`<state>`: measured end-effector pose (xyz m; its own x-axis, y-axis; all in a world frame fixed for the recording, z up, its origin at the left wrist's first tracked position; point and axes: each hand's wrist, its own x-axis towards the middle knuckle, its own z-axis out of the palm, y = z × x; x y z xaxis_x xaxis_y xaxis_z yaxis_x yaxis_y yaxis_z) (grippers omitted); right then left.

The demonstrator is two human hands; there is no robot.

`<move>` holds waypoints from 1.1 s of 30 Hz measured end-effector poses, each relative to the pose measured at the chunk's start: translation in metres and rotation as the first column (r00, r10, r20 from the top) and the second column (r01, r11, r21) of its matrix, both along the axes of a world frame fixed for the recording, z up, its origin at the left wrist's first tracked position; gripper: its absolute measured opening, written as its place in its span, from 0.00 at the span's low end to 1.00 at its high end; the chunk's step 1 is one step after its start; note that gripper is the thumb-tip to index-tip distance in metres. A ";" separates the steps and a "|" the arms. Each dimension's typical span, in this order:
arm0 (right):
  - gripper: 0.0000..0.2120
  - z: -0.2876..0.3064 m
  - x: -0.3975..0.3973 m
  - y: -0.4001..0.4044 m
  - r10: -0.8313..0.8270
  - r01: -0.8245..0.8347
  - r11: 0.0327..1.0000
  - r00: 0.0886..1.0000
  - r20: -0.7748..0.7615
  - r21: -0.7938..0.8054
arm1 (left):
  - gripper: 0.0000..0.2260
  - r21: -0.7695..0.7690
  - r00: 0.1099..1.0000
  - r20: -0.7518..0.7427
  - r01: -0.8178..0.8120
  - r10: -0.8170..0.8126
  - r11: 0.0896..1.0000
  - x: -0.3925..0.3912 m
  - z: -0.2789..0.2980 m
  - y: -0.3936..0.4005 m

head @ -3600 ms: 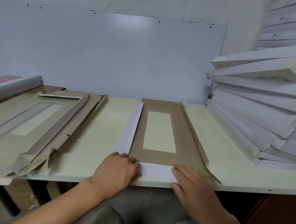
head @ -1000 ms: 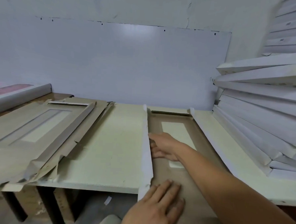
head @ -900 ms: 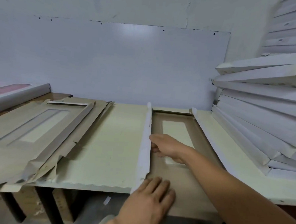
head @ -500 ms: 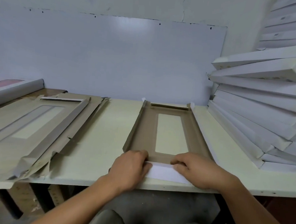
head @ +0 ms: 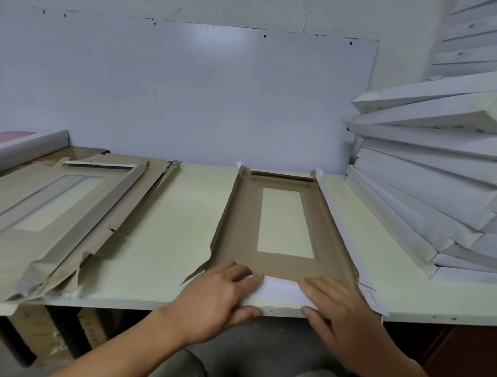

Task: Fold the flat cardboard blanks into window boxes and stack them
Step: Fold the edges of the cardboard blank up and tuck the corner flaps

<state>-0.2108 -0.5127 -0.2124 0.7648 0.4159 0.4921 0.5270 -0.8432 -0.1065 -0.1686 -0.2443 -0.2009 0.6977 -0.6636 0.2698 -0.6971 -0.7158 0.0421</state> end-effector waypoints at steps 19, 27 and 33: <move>0.14 0.034 0.025 0.015 -0.158 0.141 0.987 0.938 -0.310 -0.076 | 0.15 0.224 0.957 0.080 -0.289 0.278 0.931 -0.021 0.036 -0.008; 0.25 0.005 0.043 0.056 -0.089 0.011 0.979 0.924 -0.373 -0.205 | 0.23 0.372 0.966 0.118 -0.258 0.230 0.892 -0.009 0.015 -0.040; 0.43 -0.002 0.039 0.024 -0.261 0.142 0.946 0.866 -0.427 -0.290 | 0.40 0.475 0.958 0.070 -0.278 0.279 0.835 -0.012 0.020 -0.019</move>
